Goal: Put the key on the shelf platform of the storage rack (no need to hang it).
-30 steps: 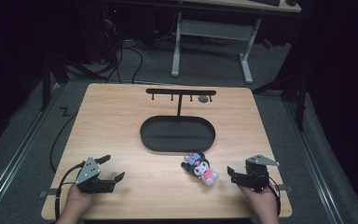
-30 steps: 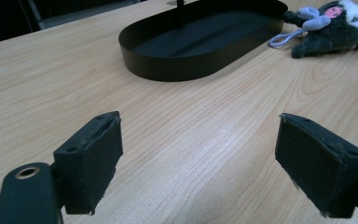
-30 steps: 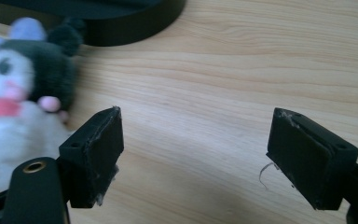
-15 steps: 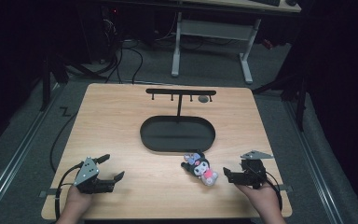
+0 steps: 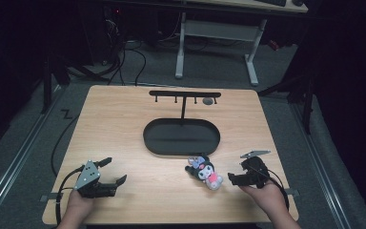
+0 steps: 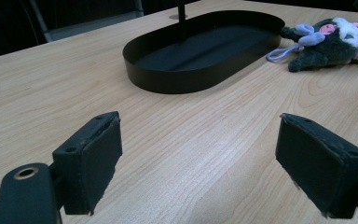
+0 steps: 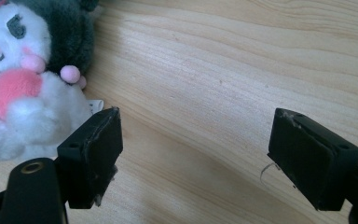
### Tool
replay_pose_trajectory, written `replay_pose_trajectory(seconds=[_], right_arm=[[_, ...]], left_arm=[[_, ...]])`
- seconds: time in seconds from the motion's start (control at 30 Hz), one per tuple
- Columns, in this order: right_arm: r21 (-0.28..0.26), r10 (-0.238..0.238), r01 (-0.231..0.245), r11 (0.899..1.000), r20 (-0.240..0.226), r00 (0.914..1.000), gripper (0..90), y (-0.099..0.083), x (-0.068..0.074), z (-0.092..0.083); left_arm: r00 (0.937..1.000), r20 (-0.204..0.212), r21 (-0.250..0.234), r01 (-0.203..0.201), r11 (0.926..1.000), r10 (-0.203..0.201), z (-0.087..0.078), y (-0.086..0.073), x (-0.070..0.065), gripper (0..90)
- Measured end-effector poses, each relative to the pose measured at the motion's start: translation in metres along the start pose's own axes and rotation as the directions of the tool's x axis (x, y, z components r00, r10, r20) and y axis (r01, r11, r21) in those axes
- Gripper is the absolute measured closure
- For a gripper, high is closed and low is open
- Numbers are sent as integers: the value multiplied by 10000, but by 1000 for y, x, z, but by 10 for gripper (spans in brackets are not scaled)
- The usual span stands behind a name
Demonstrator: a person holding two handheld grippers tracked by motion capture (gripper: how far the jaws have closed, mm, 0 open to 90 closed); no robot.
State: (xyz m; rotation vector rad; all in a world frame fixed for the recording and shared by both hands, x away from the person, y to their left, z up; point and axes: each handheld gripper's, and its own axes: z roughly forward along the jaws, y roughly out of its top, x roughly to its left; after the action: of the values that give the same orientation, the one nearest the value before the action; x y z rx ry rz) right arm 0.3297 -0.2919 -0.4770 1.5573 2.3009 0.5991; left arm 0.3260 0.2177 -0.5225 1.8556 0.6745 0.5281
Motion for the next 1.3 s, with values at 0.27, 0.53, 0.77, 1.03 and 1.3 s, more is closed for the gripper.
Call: replay_pose_trajectory(seconds=[0.27,0.53,0.77,1.03,1.3], right_arm=[[1021,-696,694,9924,-16,9976,172,10,3,-1],[1727,-1057,1043,9794,-12,9944,173,18,1,-6],[2238,-1407,1375,9649,-17,9901,174,22,0,-12],[2628,-1569,1545,9524,-119,9875,170,25,3,-15],[2767,-1786,1876,9425,-575,9822,155,34,12,-22]], left_arm=[[9998,-123,-1,156,9999,-156,-1,0,2,147],[9995,-218,-43,221,9997,-222,-2,2,2,116],[9993,-266,-31,264,9996,-265,-1,2,2,62],[9983,-422,-108,401,9991,-405,-2,3,1,5],[9986,-401,-48,336,9994,-337,-2,3,0,5]])
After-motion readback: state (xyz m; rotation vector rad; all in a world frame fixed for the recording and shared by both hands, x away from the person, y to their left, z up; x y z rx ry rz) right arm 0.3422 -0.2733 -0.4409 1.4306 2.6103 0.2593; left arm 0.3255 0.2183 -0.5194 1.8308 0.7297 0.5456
